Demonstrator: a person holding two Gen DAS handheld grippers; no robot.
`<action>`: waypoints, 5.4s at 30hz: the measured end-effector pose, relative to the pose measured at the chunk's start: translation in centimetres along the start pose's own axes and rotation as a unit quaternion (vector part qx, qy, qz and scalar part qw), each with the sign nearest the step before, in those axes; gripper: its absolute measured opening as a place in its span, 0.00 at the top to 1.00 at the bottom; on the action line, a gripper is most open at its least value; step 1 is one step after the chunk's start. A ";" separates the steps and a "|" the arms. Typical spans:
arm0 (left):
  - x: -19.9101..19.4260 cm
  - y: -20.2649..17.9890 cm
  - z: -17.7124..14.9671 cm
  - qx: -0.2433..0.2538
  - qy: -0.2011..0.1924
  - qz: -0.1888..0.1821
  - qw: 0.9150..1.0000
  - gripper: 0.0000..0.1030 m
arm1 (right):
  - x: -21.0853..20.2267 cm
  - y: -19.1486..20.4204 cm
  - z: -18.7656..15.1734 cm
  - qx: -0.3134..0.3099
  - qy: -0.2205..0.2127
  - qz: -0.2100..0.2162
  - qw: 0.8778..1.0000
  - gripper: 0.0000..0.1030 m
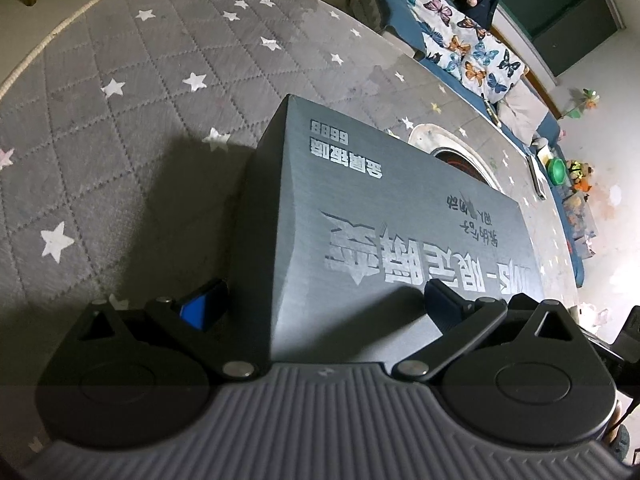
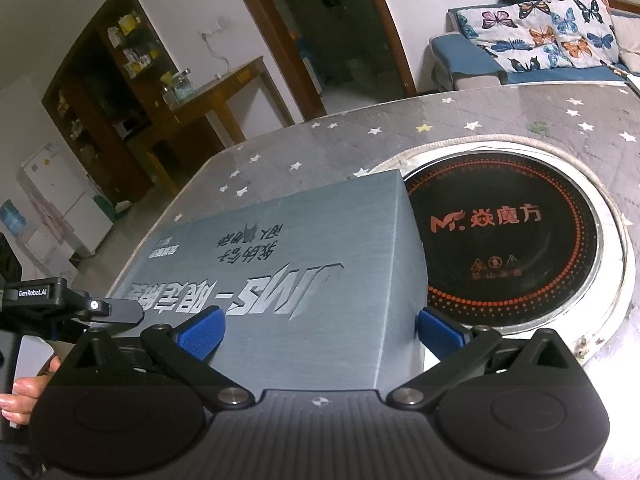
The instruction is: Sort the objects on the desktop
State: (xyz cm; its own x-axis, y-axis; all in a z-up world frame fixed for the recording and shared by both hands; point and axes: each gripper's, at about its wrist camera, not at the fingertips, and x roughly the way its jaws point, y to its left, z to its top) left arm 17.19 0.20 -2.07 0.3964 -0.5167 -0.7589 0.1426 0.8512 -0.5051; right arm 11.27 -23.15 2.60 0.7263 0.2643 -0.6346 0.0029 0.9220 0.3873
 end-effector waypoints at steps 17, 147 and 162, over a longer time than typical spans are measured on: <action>-4.8 3.2 -1.9 0.018 -0.081 0.012 0.997 0.00 | -3.0 0.3 -0.7 -0.046 -0.033 -0.007 0.998 0.00; -1.9 11.3 0.0 -0.020 -0.249 0.356 0.901 0.00 | -3.6 -27.8 1.1 0.099 -0.105 -0.374 0.916 0.00; -1.9 11.3 0.0 -0.020 -0.249 0.356 0.901 0.00 | -3.6 -27.8 1.1 0.099 -0.105 -0.374 0.916 0.00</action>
State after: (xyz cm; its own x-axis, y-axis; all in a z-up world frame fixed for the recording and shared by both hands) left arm 18.02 10.85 -6.32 0.7337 0.2720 -0.6226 -0.3370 0.9414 0.0142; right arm 9.33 -50.04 -5.22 0.5859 -0.5006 -0.6373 0.6639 0.7474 0.0233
